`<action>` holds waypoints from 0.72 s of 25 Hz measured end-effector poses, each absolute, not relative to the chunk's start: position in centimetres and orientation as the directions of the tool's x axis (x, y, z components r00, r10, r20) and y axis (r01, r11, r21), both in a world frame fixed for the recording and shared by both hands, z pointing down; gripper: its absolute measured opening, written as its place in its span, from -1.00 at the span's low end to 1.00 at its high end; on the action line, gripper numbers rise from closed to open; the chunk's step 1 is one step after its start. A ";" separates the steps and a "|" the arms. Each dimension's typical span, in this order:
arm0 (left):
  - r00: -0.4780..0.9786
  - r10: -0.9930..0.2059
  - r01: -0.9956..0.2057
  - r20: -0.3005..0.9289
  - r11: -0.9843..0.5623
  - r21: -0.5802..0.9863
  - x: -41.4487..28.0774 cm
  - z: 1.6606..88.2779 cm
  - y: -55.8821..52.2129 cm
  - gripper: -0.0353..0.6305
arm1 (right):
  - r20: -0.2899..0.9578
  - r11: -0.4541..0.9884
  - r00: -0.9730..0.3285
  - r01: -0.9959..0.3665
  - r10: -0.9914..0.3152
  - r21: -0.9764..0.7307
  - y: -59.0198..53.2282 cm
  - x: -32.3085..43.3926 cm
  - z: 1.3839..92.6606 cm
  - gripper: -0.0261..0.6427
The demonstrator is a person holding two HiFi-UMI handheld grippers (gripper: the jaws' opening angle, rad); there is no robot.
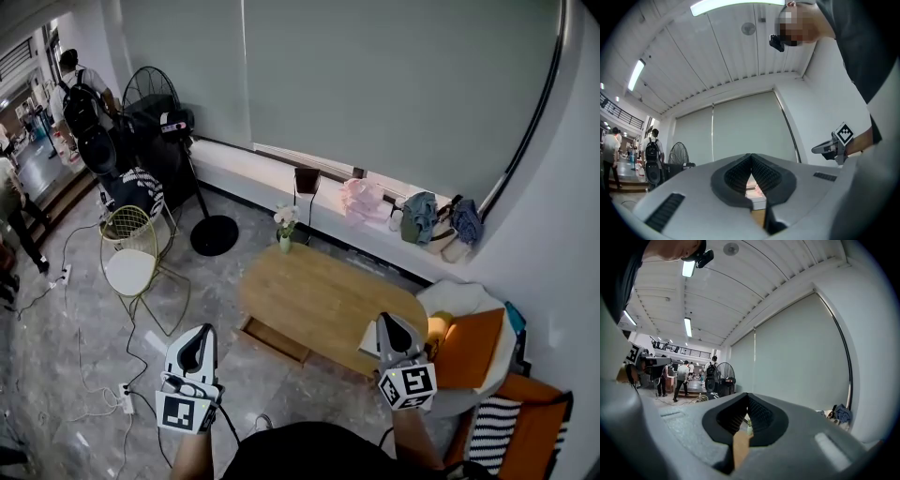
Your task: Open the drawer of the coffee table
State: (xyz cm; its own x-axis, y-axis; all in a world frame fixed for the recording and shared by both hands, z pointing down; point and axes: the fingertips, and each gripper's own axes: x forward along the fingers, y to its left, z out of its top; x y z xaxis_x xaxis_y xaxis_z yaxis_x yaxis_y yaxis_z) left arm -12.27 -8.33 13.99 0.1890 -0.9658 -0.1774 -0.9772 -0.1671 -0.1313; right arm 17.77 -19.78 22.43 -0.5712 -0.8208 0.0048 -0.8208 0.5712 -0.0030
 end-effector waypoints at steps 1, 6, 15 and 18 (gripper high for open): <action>0.191 -0.965 -0.977 -0.177 -0.169 -0.133 -12.4 14.0 -8.3 -0.87 | 0.006 0.570 -0.570 -0.822 -0.822 -0.004 -19.8 17.7 22.5 -0.91; 0.201 -0.964 -0.975 -0.176 -0.180 -0.127 -13.0 14.1 -8.2 -0.87 | 0.007 0.568 -0.568 -0.823 -0.823 -0.003 -19.4 16.7 22.5 -0.91; 0.242 -0.953 -0.968 -0.184 -0.223 -0.117 -12.7 13.5 -8.1 -0.87 | 0.031 0.556 -0.555 -0.831 -0.831 0.019 -18.3 16.5 22.7 -0.91; 0.241 -0.952 -0.969 -0.188 -0.225 -0.103 -12.7 13.3 -7.8 -0.87 | 0.039 0.548 -0.547 -0.836 -0.836 0.019 -18.2 16.4 22.9 -0.91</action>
State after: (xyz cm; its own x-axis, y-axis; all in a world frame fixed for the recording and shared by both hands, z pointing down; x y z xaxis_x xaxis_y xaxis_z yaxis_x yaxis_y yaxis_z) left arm -12.74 -7.81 13.29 0.2409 -0.9521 -0.1885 -0.9689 -0.2248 -0.1031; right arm 16.40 -18.16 22.93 -0.5471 -0.8361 0.0388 -0.8362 0.5481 0.0193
